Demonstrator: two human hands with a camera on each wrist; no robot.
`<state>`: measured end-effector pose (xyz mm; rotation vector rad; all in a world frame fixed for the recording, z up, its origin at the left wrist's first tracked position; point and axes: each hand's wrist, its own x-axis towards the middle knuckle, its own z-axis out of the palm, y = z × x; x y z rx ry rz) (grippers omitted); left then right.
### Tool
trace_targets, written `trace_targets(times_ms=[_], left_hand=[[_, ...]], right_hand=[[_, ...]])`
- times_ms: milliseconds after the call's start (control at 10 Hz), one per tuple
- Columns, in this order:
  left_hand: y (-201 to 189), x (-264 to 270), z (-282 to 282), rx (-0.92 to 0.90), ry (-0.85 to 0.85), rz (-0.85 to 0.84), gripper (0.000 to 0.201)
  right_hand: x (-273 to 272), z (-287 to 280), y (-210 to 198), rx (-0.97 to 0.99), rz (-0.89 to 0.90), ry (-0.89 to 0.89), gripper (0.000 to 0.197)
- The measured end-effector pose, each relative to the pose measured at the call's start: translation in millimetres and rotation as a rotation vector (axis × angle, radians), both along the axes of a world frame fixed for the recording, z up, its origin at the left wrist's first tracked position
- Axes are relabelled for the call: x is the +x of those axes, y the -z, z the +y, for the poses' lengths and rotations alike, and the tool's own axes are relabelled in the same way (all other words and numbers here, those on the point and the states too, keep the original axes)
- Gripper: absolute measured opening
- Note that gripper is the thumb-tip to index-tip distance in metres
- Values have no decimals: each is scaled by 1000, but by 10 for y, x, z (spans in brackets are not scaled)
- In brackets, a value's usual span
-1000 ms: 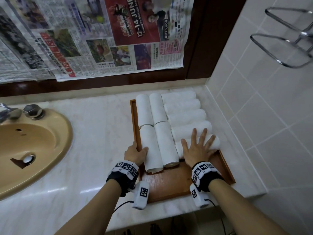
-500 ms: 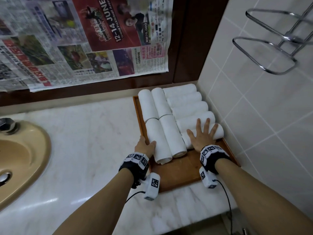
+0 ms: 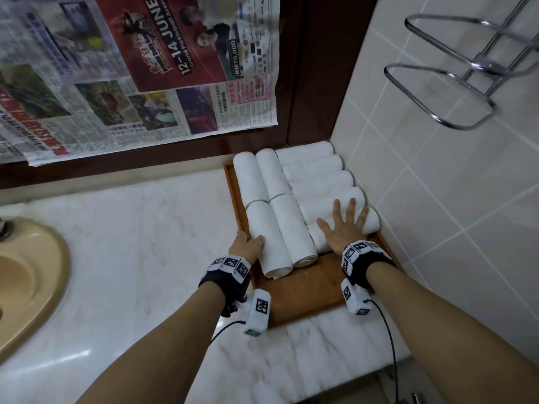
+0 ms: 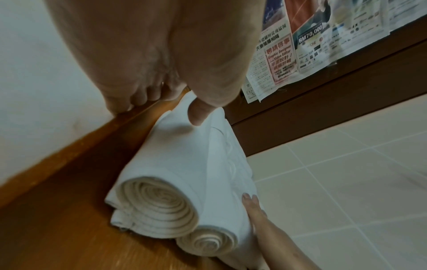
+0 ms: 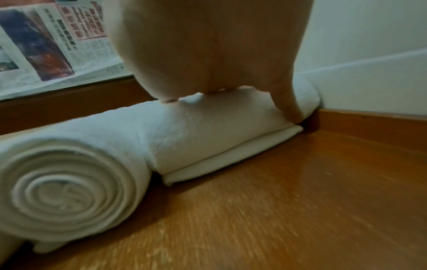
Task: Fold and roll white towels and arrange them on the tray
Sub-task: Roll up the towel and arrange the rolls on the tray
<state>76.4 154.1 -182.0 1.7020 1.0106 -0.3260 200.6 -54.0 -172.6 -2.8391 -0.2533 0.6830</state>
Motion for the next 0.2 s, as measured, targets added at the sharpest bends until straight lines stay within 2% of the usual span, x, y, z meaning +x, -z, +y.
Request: trace_targets(times_ms=[100,200], left_hand=[[-52,10,76,41,103,42,67],[-139,-28,117,99,133,36,53]], right_hand=[[-87,45,-116,-51,24,30,74],[-188,112,-187,-44,-9,23,72]])
